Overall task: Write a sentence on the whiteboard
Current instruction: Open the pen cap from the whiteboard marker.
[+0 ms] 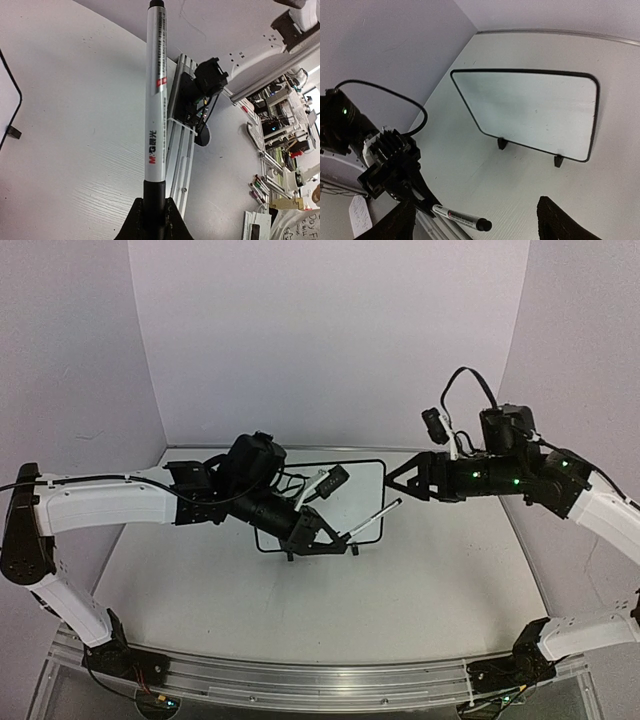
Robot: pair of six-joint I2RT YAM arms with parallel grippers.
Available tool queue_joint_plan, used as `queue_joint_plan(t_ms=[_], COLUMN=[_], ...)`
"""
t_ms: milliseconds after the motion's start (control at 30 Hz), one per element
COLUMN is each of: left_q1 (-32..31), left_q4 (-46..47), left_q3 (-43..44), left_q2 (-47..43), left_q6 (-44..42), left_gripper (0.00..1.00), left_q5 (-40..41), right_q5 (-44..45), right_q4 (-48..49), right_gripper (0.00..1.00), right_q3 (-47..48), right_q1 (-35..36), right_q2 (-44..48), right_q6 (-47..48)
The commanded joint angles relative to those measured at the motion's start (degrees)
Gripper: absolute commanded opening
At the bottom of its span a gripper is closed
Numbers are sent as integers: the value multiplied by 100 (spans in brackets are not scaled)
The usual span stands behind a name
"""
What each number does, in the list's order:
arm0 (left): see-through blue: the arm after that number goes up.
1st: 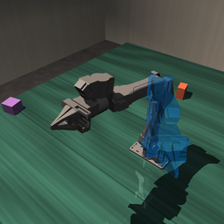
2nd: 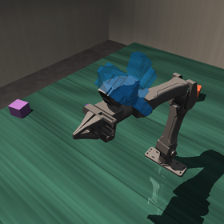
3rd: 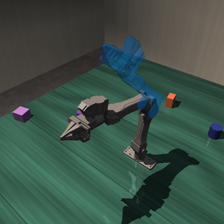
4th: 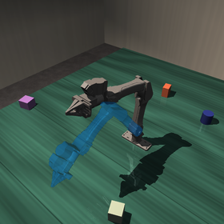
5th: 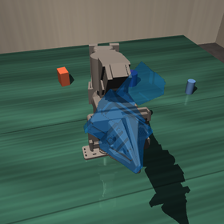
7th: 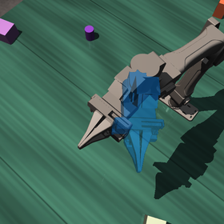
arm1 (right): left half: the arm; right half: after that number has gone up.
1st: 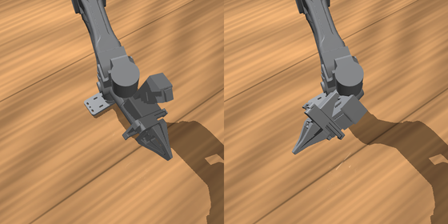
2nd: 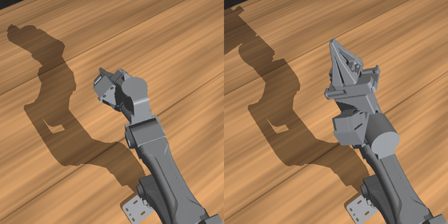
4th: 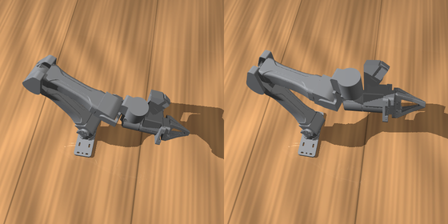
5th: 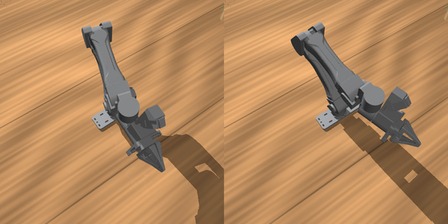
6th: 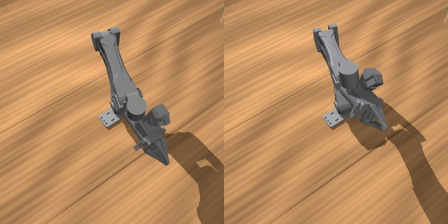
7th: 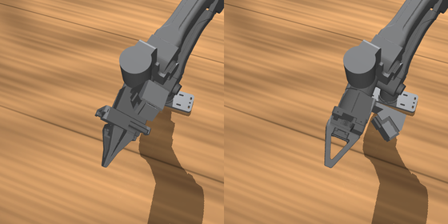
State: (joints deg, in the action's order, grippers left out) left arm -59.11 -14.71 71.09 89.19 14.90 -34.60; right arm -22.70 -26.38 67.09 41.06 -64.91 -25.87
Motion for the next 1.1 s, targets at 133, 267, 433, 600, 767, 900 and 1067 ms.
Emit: queue_joint_plan(t_ms=[133,267,433,600,767,900,1067], left_q1=[14,9,14,8,8,12,6], left_q4=[-531,-731,-496,-315,-321,-359,-390], left_q3=[301,375,337,349,440,532,569], left_q2=[-149,-95,-82,-41,98,206,269], left_q6=[-572,-699,-594,-526,-524,-532,-534], left_gripper=[0,0,0,0,0,0,0], left_q5=[-1303,-1409,-1490,-1506,-1595,-1659,-1707], right_q5=[-2978,-3483,-3691,-3828,-3902,-3925,-3968], right_q4=[-323,-315,-323,-315,-323,-323,-323], right_gripper=[59,49,43,41,39,38,34], right_q3=[133,106,-13,-127,-195,-234,-220], right_q1=[-1,-1,-1,-1,6,7,14], right_q2=[-576,-685,-789,-814,-824,-861,-914], right_q6=[315,336,337,371,388,423,454])
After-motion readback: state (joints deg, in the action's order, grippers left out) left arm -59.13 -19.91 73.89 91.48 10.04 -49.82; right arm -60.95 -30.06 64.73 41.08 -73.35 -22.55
